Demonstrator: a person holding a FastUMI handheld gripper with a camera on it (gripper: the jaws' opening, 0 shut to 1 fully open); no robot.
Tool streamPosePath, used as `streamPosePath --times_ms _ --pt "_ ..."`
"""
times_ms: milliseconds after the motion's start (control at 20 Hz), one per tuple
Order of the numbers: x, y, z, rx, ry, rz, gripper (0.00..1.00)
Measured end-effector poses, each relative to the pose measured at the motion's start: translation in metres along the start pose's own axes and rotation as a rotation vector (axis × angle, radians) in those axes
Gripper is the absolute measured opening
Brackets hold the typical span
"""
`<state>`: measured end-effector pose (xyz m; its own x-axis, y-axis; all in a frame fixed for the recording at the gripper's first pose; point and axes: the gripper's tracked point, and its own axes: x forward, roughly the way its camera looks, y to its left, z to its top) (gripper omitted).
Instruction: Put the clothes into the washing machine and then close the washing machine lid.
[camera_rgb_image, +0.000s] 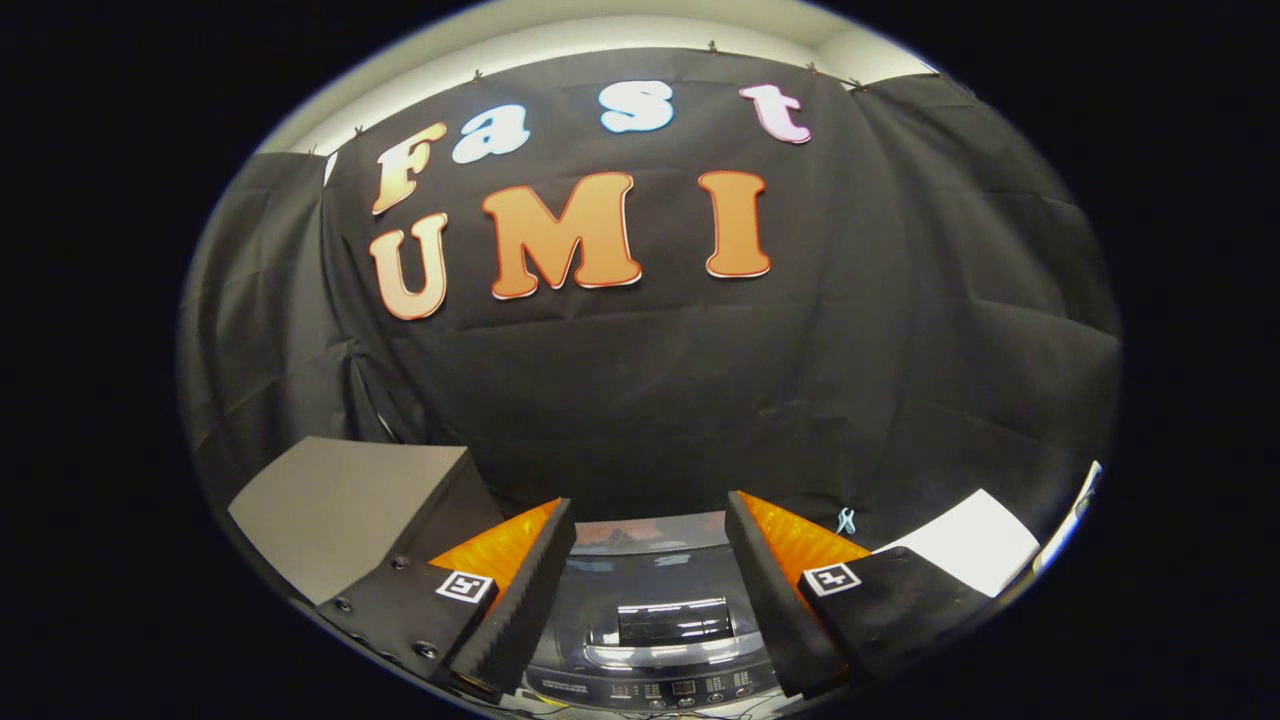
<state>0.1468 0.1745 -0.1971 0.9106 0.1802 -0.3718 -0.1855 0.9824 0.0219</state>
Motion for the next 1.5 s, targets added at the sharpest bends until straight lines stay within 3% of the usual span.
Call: streamPosePath --times_ms 200,450,750,1500 --pt "-0.041 -0.002 0.036 -0.013 -0.077 -0.063 0.97" --pt "-0.091 -0.009 0.079 0.025 -0.169 -0.074 0.97" --pt "-0.130 -0.041 0.111 -0.030 -0.227 -0.084 0.97" --pt "-0.158 -0.095 0.115 0.011 -0.256 -0.069 0.98"
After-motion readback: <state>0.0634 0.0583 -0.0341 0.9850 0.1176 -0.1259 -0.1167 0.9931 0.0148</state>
